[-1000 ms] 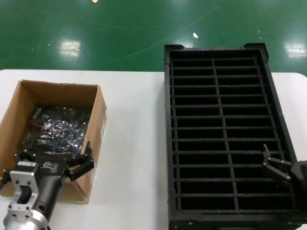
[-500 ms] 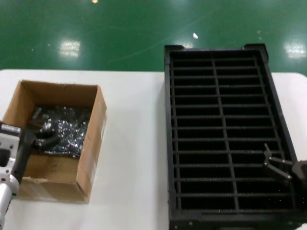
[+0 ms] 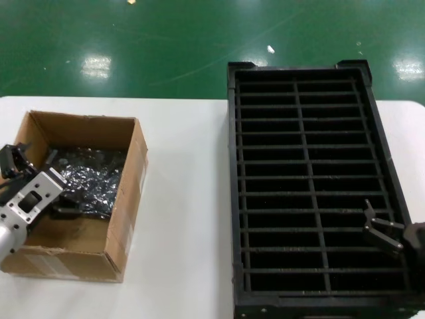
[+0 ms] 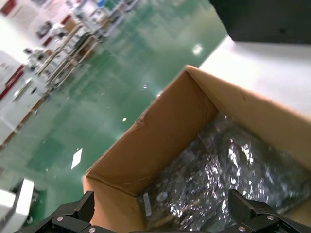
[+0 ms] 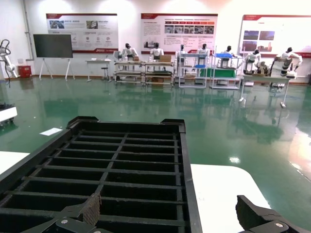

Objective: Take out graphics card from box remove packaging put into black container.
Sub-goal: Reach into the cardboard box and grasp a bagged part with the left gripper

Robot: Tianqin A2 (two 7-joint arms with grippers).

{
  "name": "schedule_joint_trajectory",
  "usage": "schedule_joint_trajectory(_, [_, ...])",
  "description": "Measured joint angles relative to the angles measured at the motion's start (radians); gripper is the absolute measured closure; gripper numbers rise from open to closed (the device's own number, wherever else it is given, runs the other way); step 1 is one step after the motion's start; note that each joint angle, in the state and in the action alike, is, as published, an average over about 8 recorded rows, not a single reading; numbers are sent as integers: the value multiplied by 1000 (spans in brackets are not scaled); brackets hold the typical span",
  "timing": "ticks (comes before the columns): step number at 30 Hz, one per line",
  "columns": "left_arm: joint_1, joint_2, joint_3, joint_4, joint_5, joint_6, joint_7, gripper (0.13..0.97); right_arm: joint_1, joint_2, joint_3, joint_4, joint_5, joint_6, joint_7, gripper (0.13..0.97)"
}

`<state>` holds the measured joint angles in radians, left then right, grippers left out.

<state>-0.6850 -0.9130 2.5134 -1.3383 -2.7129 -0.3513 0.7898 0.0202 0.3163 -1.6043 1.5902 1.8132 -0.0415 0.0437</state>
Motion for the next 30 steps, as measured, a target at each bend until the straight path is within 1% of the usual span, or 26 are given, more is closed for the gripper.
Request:
schedule_joint_trajectory(2, [-53, -20, 77, 23, -18, 15, 29, 132, 0, 0, 0, 0, 0, 0, 0, 129])
schedule_joint_trajectory(4, [-92, -35, 136, 42, -27, 29, 63, 132, 0, 0, 0, 0, 0, 0, 0, 129])
schedule_joint_trajectory(6, [-118, -44, 178, 60, -33, 43, 105, 132, 0, 0, 0, 0, 0, 0, 0, 129])
schedule_joint_trajectory(9, [-139, -44, 215, 95, -37, 62, 172, 132, 0, 0, 0, 0, 0, 0, 0, 129])
schedule_joint_trajectory(11, [-147, -34, 226, 128, -39, 76, 214, 132, 0, 0, 0, 0, 0, 0, 0, 129])
schedule_joint_trajectory(15, [-161, -2, 236, 202, -40, 110, 270, 132, 0, 0, 0, 0, 0, 0, 0, 129])
schedule_joint_trajectory(24, [-193, 81, 239, 370, -36, 210, 334, 132, 0, 0, 0, 0, 0, 0, 0, 129])
schedule_joint_trajectory(27, [-211, 115, 239, 452, 10, 270, 308, 132, 0, 0, 0, 0, 0, 0, 0, 129])
schedule_joint_trajectory(30, [-236, 153, 240, 552, 104, 351, 231, 132, 0, 0, 0, 0, 0, 0, 0, 129])
